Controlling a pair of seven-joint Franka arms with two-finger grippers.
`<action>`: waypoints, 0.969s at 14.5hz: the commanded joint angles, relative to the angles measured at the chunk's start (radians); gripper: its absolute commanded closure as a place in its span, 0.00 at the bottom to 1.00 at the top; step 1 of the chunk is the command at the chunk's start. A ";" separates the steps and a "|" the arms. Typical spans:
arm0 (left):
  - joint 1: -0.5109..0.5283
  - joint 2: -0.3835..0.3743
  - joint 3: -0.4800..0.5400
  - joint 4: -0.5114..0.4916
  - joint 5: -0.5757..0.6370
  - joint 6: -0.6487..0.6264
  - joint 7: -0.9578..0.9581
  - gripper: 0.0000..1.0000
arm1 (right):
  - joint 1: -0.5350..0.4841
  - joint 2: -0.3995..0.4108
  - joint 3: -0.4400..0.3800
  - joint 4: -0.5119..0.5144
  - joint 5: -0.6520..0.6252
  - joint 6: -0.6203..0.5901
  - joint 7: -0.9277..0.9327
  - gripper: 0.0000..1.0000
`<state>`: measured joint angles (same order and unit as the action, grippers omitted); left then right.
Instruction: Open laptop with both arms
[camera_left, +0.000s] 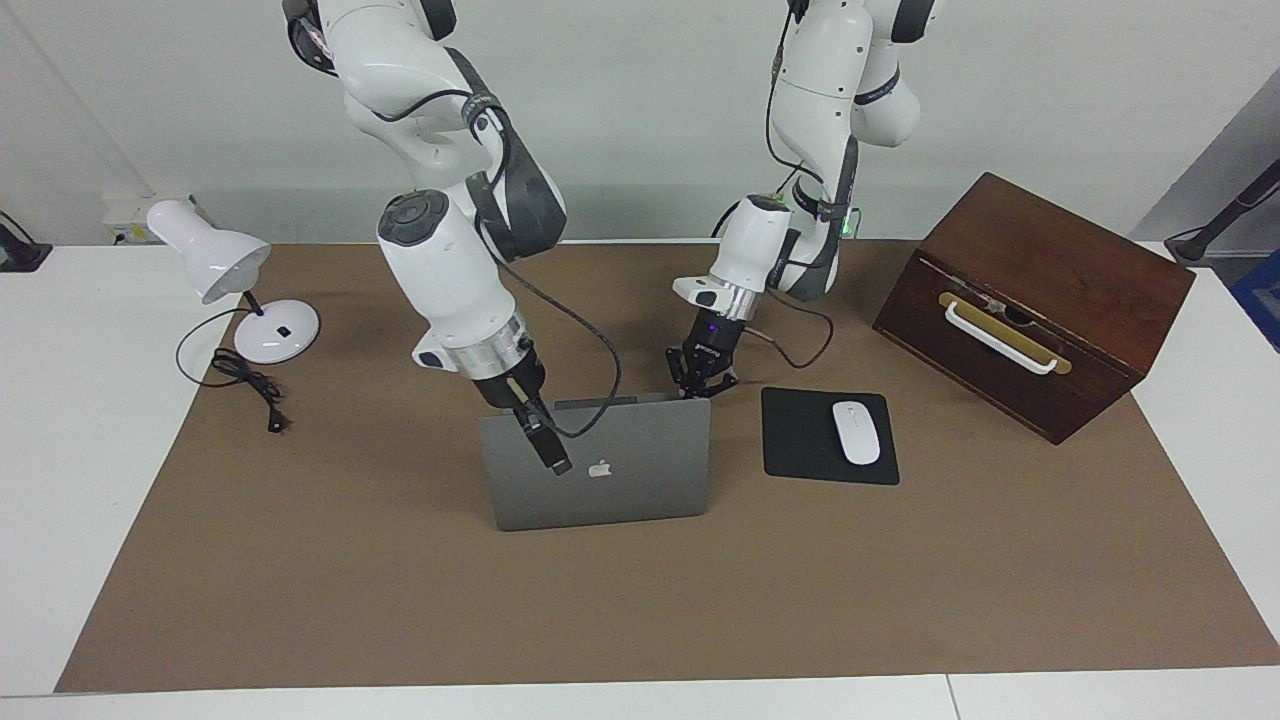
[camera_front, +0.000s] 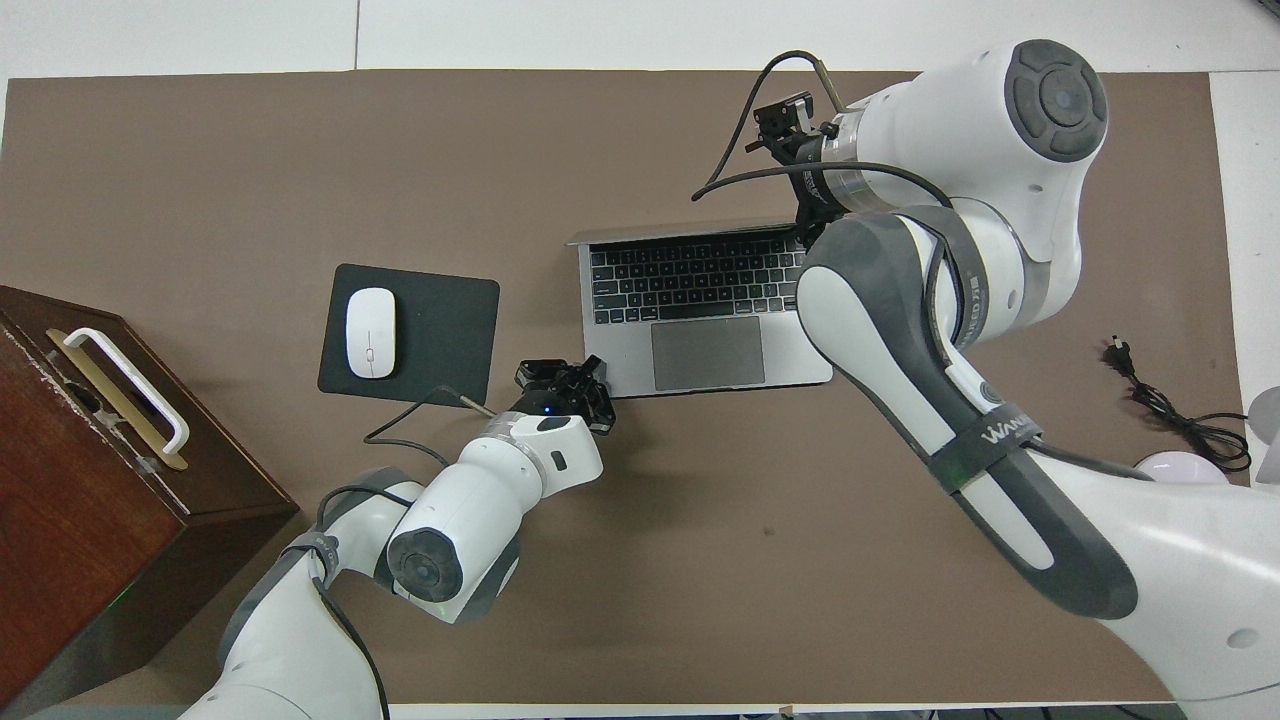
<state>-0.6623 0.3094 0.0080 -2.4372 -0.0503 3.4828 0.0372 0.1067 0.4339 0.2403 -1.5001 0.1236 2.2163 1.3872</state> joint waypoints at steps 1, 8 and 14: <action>-0.011 0.057 0.009 0.029 0.020 0.013 -0.013 1.00 | -0.013 0.055 0.005 0.101 -0.018 -0.052 -0.048 0.03; -0.011 0.057 0.009 0.029 0.020 0.012 -0.013 1.00 | -0.013 0.091 -0.021 0.152 -0.015 -0.061 -0.120 0.03; -0.011 0.060 0.009 0.030 0.020 0.012 -0.014 1.00 | -0.031 -0.003 -0.021 0.109 0.002 -0.219 -0.175 0.02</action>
<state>-0.6623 0.3094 0.0080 -2.4372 -0.0503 3.4831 0.0372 0.0972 0.4769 0.2137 -1.3866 0.1221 2.0660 1.2584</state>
